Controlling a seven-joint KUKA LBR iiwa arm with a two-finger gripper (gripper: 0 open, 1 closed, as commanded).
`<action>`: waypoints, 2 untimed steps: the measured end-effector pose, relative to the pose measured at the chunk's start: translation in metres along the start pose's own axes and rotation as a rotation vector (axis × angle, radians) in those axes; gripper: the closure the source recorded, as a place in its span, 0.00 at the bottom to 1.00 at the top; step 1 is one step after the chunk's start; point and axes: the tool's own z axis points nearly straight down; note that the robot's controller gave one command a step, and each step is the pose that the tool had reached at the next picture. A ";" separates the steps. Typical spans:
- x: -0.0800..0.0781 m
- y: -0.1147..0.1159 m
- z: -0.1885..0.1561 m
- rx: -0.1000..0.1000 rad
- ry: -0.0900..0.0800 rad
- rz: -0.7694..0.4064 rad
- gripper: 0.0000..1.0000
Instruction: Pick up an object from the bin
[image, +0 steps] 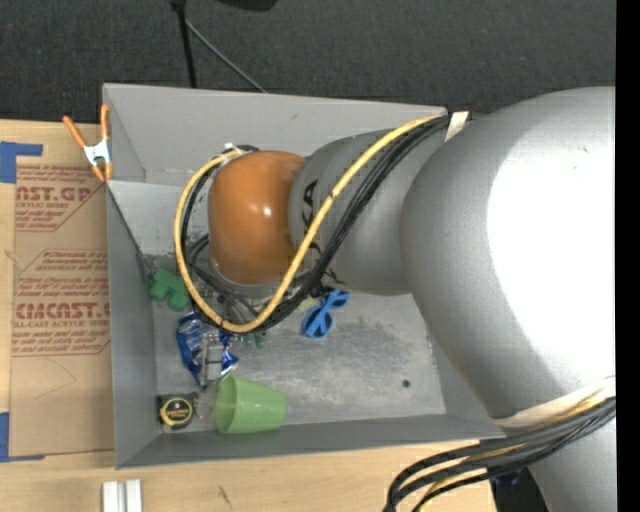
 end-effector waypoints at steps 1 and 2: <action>-0.025 0.005 0.043 -0.002 -0.005 0.162 0.00; -0.008 -0.046 0.044 0.003 0.003 0.241 0.00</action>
Offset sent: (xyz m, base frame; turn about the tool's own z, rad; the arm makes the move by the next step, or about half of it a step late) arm 0.0231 0.0046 -0.0437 0.1631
